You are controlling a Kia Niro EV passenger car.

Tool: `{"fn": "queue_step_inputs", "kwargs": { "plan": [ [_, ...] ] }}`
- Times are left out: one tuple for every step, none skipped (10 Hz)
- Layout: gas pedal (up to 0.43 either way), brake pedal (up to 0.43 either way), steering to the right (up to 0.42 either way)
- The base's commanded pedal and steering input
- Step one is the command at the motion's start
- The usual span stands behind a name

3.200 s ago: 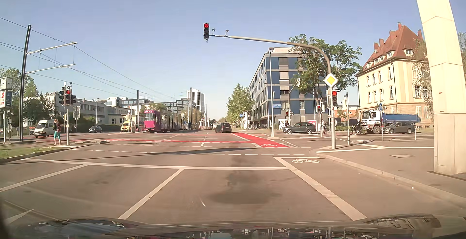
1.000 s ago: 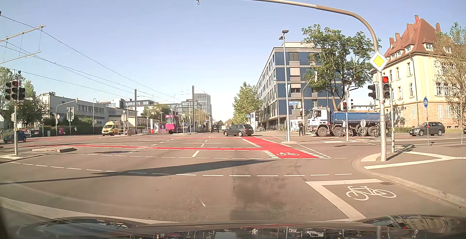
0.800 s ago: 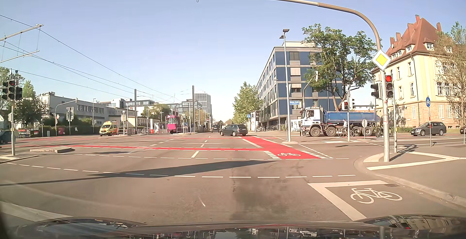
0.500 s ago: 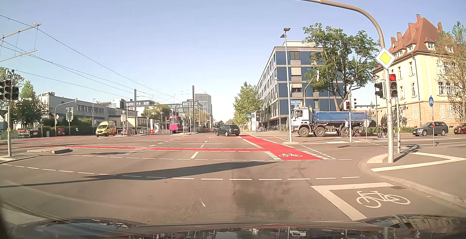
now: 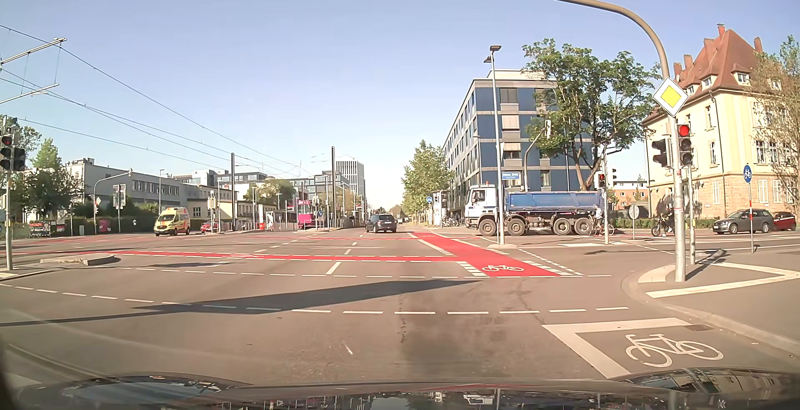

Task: Follow the waypoints while adhering to traffic rules and regulations

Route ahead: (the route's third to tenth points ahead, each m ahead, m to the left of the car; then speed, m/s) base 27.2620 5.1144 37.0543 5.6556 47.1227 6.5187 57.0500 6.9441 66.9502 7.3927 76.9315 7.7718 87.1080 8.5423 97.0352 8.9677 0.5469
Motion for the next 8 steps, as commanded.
{"fn": "queue_step_inputs", "kwargs": {
  "plan": [
    [0.0, 0.098, -0.04],
    [0.0, 0.098, -0.045],
    [0.0, 0.098, -0.047],
    [0.0, 0.098, -0.047],
    [0.0, 0.104, -0.051],
    [0.0, 0.104, -0.051],
    [0.0, 0.104, -0.051],
    [0.0, 0.104, -0.051]
  ]
}}
